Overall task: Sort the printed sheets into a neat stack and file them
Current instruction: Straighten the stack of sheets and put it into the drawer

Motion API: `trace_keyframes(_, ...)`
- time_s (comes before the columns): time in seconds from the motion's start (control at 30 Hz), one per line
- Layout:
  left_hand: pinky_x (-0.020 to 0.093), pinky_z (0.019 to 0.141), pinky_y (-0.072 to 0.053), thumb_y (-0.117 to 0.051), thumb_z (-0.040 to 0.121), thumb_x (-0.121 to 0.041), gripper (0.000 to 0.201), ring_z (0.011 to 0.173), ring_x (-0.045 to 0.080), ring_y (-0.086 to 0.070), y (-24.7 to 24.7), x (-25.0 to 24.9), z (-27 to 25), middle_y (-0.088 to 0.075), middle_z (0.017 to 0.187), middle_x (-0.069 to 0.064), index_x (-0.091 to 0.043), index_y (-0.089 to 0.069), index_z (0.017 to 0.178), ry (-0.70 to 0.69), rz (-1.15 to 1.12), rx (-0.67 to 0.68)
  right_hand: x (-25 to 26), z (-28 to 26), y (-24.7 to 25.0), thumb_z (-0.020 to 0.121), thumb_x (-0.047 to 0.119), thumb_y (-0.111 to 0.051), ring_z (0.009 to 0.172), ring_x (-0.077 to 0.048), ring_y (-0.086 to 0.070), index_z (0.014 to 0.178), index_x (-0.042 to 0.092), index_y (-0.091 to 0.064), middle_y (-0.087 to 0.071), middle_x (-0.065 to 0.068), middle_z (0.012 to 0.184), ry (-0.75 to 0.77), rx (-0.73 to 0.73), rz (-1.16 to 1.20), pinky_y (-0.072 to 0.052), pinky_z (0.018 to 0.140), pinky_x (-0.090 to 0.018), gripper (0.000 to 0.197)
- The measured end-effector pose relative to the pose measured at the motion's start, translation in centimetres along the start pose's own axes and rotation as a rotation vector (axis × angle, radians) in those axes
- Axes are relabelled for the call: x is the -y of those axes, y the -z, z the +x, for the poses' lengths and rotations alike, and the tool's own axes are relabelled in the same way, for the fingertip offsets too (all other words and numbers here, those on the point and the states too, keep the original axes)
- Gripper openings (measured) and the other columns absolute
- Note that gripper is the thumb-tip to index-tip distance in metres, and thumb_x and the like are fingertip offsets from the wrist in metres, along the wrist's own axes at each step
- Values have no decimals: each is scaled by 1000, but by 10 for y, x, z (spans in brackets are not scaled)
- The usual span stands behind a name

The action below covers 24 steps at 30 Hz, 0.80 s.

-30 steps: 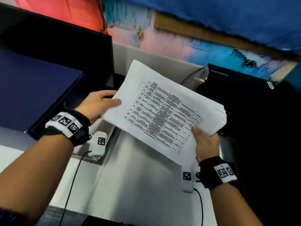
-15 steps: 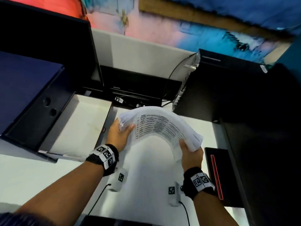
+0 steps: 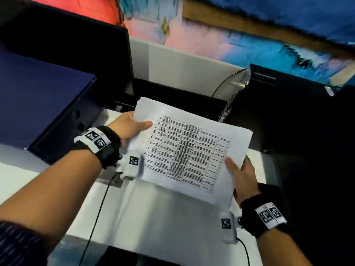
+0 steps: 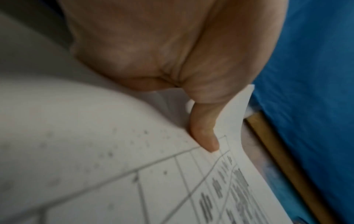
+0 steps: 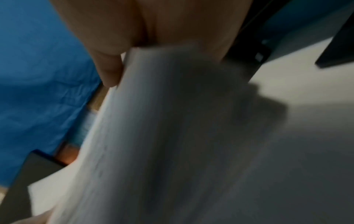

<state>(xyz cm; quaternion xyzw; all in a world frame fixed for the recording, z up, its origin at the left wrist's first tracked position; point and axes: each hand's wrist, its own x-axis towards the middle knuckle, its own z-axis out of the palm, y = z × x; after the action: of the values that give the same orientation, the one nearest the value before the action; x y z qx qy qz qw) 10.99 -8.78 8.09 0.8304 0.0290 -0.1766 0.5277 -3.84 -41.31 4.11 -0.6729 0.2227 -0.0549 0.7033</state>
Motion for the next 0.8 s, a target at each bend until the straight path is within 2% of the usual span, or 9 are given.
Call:
trace_keyframes(0.13, 23, 36, -41, -70, 89, -37, 44, 44, 16, -51, 20, 11, -5, -61, 87, 1, -15, -54, 123, 249, 187, -19, 0, -5, -30, 95, 2, -57, 104, -32, -69, 117, 16, -61, -73, -8, 113, -56, 122, -58, -53, 92, -54, 27)
trace_keyframes(0.2, 27, 53, -50, -70, 89, -32, 47, 63, 21, -59, 31, 23, -9, -61, 109, 2, -20, -46, 128, 341, 140, -38, 8, -3, -51, 96, 1, -54, 103, -33, -70, 115, 15, -63, -73, -9, 112, -67, 160, -45, -53, 92, -55, 26)
trace_keyframes(0.3, 39, 101, -47, -76, 84, -32, 66, 116, 31, -60, 47, 47, 5, -58, 132, 11, -6, -47, 137, 404, 57, -113, 19, -4, -83, 99, 1, -49, 102, -35, -69, 114, 10, -62, -73, -12, 111, -108, 173, -23, -52, 93, -57, 22)
trace_keyframes(0.4, 38, 111, -40, -77, 79, -43, 84, 131, 29, -50, 53, 66, 21, -48, 147, 7, -9, -40, 146, 397, 146, -150, 23, -3, -105, 100, 0, -45, 102, -36, -69, 111, 10, -63, -73, -13, 109, -90, 172, -82, -51, 94, -58, 23)
trace_keyframes(0.5, 40, 100, -51, -79, 77, -42, 69, 115, 29, -62, 54, 80, 36, -63, 130, 8, -9, -54, 132, 351, 115, -222, 34, -1, -126, 99, -1, -47, 97, -35, -71, 106, 12, -64, -75, -11, 102, -26, 113, -181, -54, 90, -53, 23)
trace_keyframes(0.57, 40, 101, -49, -76, 83, -35, 70, 121, 32, -58, 48, 76, 34, -57, 136, 10, -10, -44, 140, 339, 215, -247, 44, 3, -134, 98, 0, -49, 94, -32, -72, 108, 11, -64, -75, -12, 104, 16, 105, -242, -55, 90, -52, 21)
trace_keyframes(0.63, 41, 108, -42, -71, 88, -29, 78, 134, 33, -46, 44, 64, 17, -43, 150, 9, -14, -26, 151, 218, 315, -305, 52, 5, -146, 98, -1, -48, 96, -31, -71, 113, 9, -63, -74, -13, 107, 41, 131, -271, -54, 92, -51, 23)
trace_keyframes(0.7, 39, 110, -41, -65, 92, -24, 67, 134, 25, -46, 43, 53, -12, -43, 149, 2, -18, -31, 149, 7, 272, -320, 54, 4, -160, 99, -2, -47, 101, -32, -70, 118, 7, -61, -74, -11, 109, 30, 156, -276, -53, 94, -50, 25)
trace_keyframes(0.8, 29, 83, -55, -58, 96, -23, 15, 83, 2, -62, 59, 52, -76, -68, 98, -11, -27, -65, 109, -234, 150, -228, 51, 2, -184, 99, -4, -45, 95, -26, -73, 117, 3, -61, -74, -11, 106, -12, 173, -225, -60, 77, -34, 25)
